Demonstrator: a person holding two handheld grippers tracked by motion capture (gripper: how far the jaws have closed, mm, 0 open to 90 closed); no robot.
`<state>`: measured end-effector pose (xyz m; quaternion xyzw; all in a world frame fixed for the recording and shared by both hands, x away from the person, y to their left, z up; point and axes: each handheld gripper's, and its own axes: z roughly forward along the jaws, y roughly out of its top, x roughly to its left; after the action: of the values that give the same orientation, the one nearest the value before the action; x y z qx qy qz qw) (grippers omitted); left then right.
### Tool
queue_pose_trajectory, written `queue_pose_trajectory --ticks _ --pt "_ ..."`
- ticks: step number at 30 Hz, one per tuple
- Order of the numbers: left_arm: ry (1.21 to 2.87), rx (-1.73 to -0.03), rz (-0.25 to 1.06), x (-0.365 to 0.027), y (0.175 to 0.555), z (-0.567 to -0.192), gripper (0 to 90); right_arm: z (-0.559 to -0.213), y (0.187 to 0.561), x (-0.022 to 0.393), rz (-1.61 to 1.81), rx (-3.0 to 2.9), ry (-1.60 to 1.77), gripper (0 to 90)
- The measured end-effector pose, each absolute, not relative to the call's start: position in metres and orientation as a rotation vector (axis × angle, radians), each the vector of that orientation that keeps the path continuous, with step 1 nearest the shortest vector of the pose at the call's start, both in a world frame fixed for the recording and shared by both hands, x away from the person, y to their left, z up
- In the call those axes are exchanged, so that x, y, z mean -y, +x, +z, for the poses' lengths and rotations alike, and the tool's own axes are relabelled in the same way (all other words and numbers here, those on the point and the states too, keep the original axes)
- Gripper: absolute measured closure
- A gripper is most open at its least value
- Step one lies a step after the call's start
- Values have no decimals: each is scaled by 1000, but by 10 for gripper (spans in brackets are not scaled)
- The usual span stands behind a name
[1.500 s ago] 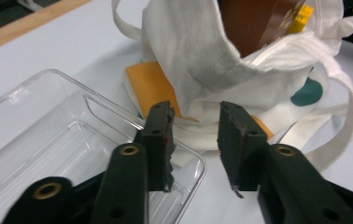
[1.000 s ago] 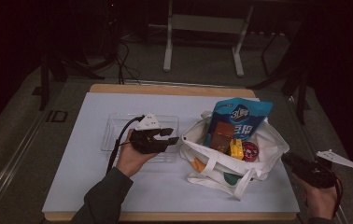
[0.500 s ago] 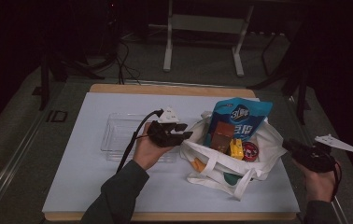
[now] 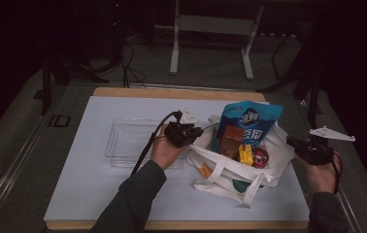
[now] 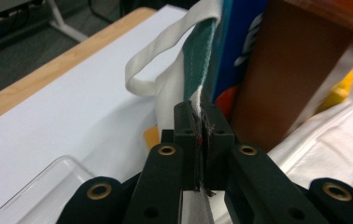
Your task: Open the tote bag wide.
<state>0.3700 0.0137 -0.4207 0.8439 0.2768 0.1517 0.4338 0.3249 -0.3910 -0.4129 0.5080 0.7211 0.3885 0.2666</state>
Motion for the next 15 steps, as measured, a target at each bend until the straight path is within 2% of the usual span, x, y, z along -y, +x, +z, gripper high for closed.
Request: queue_pose_trajectory --ticks 15 --pt "2207 -722 435 -4 383 -442 879 -445 340 393 975 -1993 1479 888"
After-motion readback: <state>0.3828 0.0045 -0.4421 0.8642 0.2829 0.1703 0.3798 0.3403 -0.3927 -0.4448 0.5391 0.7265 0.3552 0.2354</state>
